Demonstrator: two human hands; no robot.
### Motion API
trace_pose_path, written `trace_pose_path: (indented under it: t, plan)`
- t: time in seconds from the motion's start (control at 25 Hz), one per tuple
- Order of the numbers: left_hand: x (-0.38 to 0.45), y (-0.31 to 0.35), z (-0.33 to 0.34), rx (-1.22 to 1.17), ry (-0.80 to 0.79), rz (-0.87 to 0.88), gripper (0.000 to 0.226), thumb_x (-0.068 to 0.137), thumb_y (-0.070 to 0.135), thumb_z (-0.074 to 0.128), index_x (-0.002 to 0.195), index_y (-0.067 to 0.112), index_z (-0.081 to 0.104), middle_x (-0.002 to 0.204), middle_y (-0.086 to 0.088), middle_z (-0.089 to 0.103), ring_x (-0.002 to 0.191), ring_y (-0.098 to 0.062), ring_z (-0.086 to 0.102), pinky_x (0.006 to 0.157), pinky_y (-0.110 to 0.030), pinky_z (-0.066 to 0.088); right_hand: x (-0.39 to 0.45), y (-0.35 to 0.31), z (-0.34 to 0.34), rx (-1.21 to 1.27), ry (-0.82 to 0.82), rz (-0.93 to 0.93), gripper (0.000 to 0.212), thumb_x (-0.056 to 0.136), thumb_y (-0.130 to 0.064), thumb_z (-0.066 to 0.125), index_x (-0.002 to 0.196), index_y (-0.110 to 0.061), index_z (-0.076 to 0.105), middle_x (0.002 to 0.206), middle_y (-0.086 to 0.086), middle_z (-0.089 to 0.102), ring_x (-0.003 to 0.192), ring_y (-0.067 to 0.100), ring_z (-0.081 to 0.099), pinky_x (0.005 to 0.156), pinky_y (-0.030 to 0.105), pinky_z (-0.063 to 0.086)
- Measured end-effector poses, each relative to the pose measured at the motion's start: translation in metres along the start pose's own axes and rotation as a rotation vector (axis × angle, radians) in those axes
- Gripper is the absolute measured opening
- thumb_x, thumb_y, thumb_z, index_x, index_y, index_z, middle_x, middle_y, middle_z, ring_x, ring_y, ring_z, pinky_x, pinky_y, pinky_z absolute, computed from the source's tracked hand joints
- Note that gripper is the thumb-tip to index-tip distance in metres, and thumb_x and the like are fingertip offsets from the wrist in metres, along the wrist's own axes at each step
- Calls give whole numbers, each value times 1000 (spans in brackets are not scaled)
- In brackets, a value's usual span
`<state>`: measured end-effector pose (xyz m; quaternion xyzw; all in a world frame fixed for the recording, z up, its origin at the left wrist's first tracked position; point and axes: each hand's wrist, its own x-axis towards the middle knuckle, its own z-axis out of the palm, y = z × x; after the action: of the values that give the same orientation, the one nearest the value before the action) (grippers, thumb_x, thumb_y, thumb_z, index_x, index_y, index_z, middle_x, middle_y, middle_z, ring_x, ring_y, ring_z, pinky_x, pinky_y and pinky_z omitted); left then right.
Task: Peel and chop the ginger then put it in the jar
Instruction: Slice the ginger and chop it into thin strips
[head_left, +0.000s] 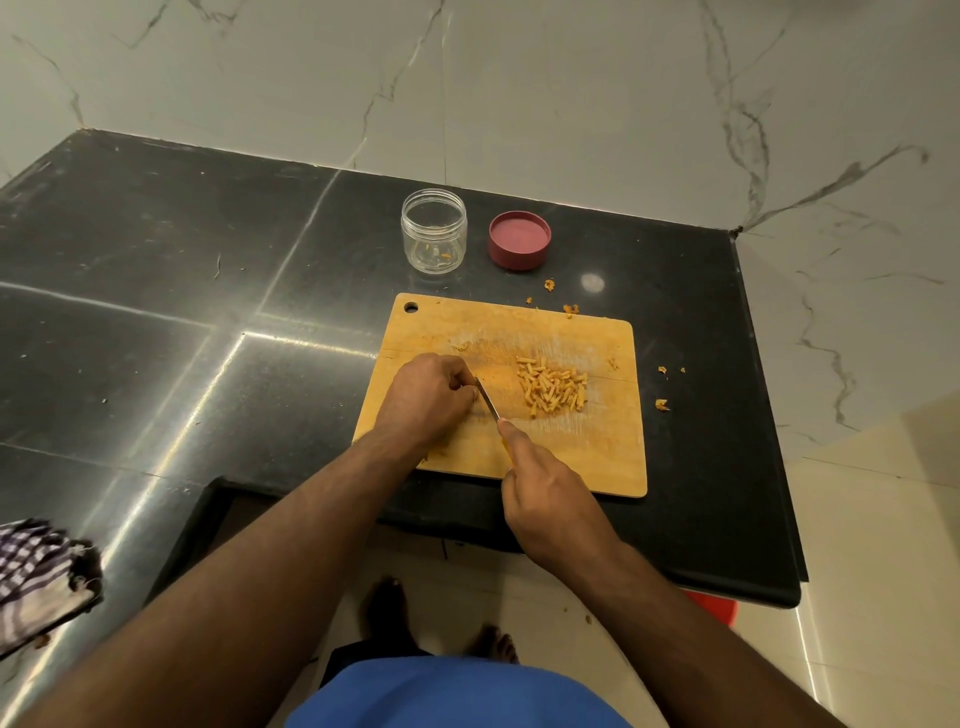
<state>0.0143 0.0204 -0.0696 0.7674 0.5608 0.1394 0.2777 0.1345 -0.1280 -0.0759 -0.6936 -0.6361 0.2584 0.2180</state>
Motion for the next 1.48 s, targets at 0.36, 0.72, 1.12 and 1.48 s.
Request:
trace_pose_path:
  t: [0.36, 0.72, 1.12, 1.48]
  plan:
    - [-2, -2, 3, 12, 18, -17, 12, 92, 24, 67, 99, 18, 75, 94, 5, 65, 82, -9, 56, 64, -20, 40, -30, -1, -2, 22, 26, 39, 53, 104, -19, 37, 155, -23, 24, 125, 2, 57, 97, 11, 56, 81, 24, 48]
    - [-1, -3, 4, -1, 17, -27, 13, 91, 21, 66, 99, 17, 76, 95, 3, 71, 78, -8, 58, 56, -15, 36, -3, -10, 1, 55, 10, 23, 53, 104, -19, 36, 155, -21, 23, 128, 6, 56, 105, 17, 54, 86, 29, 45]
    - [-1, -3, 4, -15, 21, -35, 10, 92, 24, 67, 96, 20, 75, 90, 6, 67, 72, -5, 53, 55, -14, 34, -21, -11, 2, 52, -33, 83, 54, 104, -22, 38, 155, -27, 21, 120, 0, 58, 93, 11, 56, 81, 34, 52]
    - [-1, -7, 2, -42, -1, -33, 15, 93, 23, 66, 104, 19, 76, 100, 5, 72, 82, -6, 59, 62, -16, 41, -13, -12, -1, 42, 35, 22, 54, 103, -17, 39, 155, -19, 24, 127, 4, 56, 101, 12, 54, 83, 22, 43]
